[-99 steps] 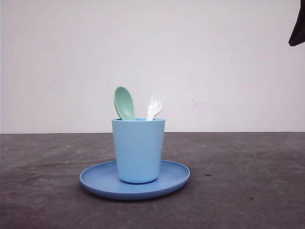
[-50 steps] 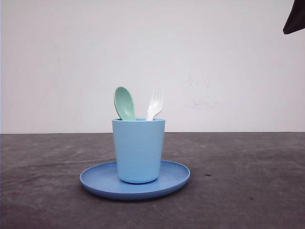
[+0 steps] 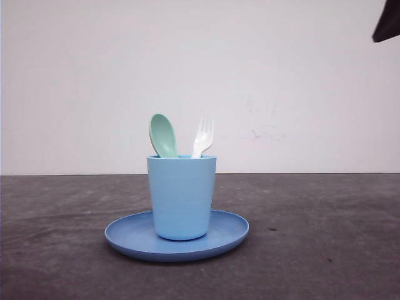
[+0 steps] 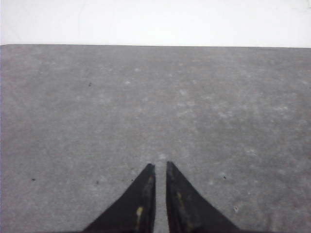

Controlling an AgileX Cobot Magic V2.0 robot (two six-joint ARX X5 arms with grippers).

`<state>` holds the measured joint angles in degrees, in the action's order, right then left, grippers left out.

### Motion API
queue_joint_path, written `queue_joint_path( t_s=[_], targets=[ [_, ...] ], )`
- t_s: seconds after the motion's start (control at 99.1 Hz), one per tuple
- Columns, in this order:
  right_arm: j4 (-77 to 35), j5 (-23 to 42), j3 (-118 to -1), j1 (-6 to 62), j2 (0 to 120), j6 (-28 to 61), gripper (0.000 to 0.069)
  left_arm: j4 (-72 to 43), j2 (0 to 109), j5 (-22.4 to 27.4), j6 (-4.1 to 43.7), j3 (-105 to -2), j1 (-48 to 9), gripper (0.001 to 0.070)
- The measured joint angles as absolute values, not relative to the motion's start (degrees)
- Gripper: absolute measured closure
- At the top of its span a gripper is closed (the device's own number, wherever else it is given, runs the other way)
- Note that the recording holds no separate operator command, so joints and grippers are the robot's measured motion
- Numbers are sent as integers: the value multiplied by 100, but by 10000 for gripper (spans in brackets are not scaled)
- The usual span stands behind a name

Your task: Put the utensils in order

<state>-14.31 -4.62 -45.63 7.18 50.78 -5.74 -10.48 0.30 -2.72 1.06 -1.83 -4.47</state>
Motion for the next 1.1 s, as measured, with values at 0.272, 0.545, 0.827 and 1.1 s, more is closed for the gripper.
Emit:
queue_joint_path(
  t_s=[0.272,0.545,0.827,1.1],
  targets=[
    [-1363,-434,-3142,327,3433,-578,685,-1048,30,-272,106,-183,-447,695],
    [-1245,-427,-1105,183,1441,-578,685,-1048,30,-272,106,-183,-447,695],
    [-1090,-434,-145,185,110,-578,685,-1048,30,-272,108,-183,-447,695],
    [-1090,-427,-139,183,21,-578,685,-1050,30,-272,108,-183,-447,695]
  ],
)
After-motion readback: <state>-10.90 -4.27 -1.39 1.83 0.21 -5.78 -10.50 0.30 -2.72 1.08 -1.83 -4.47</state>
